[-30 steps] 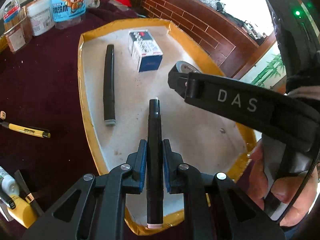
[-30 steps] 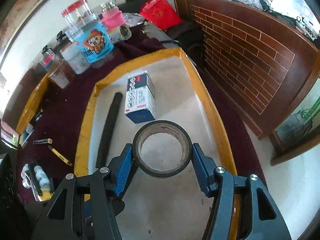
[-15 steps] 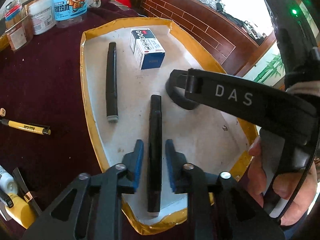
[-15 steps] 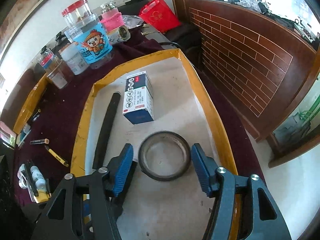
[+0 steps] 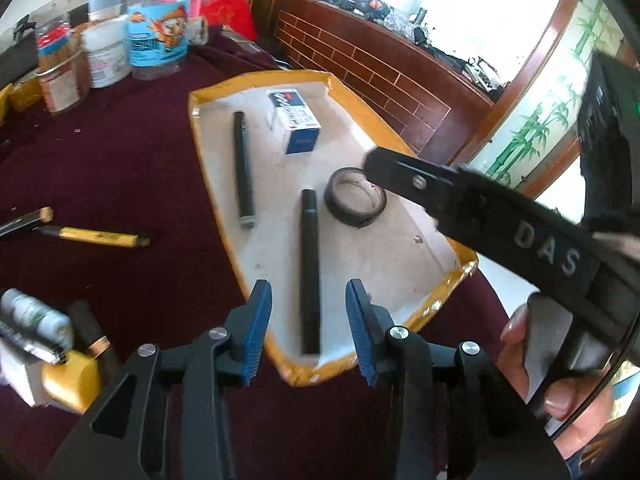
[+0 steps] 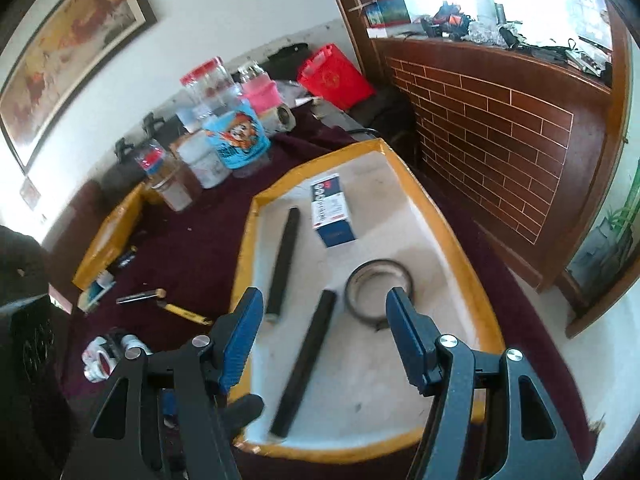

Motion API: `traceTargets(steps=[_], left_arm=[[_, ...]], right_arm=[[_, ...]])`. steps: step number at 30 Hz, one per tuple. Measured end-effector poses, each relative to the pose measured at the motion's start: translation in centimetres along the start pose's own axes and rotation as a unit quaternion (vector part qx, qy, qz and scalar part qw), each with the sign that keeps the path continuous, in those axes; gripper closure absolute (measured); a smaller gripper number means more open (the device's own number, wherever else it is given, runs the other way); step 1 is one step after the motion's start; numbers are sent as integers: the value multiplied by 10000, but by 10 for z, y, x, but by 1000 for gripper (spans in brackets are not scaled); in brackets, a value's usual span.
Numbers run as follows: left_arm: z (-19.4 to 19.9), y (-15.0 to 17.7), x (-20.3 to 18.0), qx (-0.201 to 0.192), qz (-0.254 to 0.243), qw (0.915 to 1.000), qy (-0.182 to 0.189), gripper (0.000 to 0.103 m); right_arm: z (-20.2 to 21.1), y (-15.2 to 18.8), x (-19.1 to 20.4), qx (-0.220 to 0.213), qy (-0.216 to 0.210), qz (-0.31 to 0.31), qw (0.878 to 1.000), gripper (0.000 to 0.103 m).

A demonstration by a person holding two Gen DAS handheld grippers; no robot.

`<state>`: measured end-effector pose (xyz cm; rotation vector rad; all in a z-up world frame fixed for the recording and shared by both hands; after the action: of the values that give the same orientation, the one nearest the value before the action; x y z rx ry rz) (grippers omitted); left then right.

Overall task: Organize rigid objects
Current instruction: 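Carry marker and tape roll into the white tray, opening both tools to release them, then grasp the red-label white bottle with the left tool while the right tool grasps the green-label bottle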

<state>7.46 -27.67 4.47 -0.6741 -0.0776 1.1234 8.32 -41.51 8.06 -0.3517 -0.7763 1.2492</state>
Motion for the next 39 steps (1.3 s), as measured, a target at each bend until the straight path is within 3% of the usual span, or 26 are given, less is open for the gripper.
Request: traceTargets(steps=[10,15,19,22,25,27,35,39], left_arm=[[88,33,60,-487,-144,9982,-328,67],[134,63,121,-580,-239,9947,-812,67],[154,81,196,-420,47,9878,-1501,66],[153,83,242,-262,245,9826,-1820,66],[143,84,277,19,285,9851,-1694,66],[133,80,296,133,420,9820,-1834,66],[89,67,315,599,139,9782,-1981,62],[85,67,332,461,601,9749,-2095,68]], right_arm=[[4,42,63,242,-706,391,9964,44],[1,67,98,442,-990,790,9910,44],[-2,82,116,574,-1111,991,9872,44],[-4,89,127,643,-1163,1081,9852,44],[-4,97,135,702,-1202,1149,9836,44],[-3,101,139,748,-1236,1177,9825,44],[-3,111,151,881,-1200,1325,9799,44],[-5,116,163,951,-1268,1445,9767,44]])
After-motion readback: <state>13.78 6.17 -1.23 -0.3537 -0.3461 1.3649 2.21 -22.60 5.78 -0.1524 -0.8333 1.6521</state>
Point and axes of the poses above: each gripper's, at about its wrist camera, not at the fingertips, and z roughly against the way its jaws point, x to its left, y to its underside, the point moved 2 cm from there along -z, roughly the way its jaws point
